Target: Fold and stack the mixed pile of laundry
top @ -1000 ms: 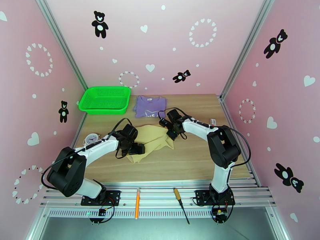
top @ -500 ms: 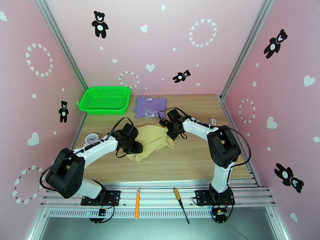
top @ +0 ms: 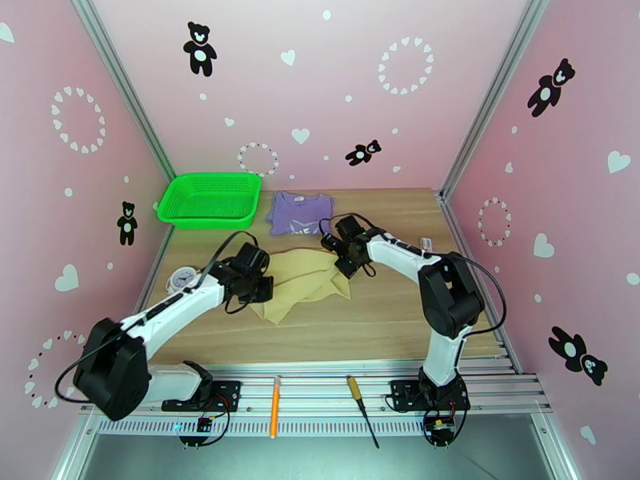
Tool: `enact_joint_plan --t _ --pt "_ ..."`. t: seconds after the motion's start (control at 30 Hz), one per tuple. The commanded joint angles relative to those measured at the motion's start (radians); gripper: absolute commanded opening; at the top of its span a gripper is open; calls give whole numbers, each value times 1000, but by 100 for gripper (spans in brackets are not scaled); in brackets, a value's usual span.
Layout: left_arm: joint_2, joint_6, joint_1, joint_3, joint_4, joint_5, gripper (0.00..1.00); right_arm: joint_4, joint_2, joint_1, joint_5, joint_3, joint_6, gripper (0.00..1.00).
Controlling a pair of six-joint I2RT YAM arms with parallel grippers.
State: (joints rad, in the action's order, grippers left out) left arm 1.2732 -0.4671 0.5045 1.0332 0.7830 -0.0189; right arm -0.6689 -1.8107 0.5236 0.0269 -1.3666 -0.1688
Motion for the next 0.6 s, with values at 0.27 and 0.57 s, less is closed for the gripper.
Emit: enact_joint_plan --t 0.27,0.57 --pt "-128 134 -7 620 222 302 0 -251 407 79 254 -219 61 0" --pt "-243 151 -6 785 313 214 0 -502 614 289 482 -393 39 0"
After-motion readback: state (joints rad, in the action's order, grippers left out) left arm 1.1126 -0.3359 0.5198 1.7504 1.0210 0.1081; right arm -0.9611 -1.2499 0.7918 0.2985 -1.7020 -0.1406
